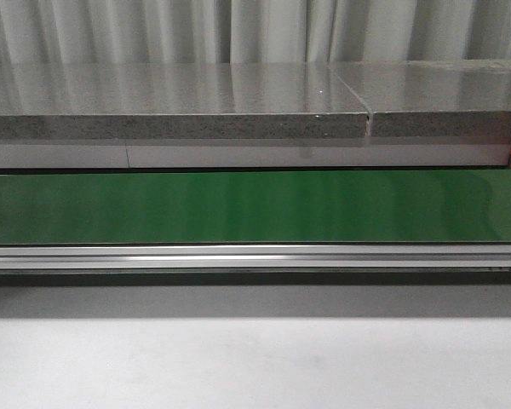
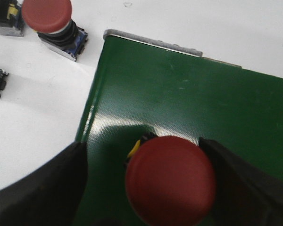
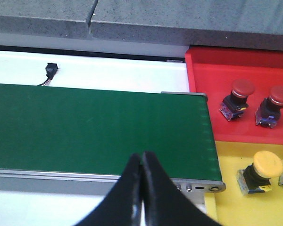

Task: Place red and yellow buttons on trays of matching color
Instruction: 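Lower the red button onto the green belt and open the left gripper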

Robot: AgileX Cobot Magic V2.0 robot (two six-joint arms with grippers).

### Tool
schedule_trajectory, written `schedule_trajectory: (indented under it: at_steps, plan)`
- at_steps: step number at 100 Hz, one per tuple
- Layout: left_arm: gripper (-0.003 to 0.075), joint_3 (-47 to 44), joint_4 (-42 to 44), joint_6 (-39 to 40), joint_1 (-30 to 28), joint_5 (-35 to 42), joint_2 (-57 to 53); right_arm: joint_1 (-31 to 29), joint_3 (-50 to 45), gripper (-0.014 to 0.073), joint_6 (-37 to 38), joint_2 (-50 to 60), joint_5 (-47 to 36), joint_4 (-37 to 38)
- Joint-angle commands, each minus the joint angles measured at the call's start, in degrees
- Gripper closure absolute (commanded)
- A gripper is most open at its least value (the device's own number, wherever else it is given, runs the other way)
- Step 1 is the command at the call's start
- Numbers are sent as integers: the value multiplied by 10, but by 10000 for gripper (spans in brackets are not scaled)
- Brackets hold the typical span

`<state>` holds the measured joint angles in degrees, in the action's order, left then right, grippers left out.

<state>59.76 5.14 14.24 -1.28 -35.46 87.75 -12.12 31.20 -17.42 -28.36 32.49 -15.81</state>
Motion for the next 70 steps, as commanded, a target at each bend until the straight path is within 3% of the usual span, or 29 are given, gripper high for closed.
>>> schedule_trajectory:
  at_steps: [1,49,70]
  plan:
    - [181,18,-3,0,18,18,-15,0,15,661,-7,0,-36,-5]
    - [182,113,41,0,35,-15,-15,0,15,661,-7,0,-36,-5]
    - [182,128,48,12,-9,-40,-15,0,15,661,-7,0,-36,-5]
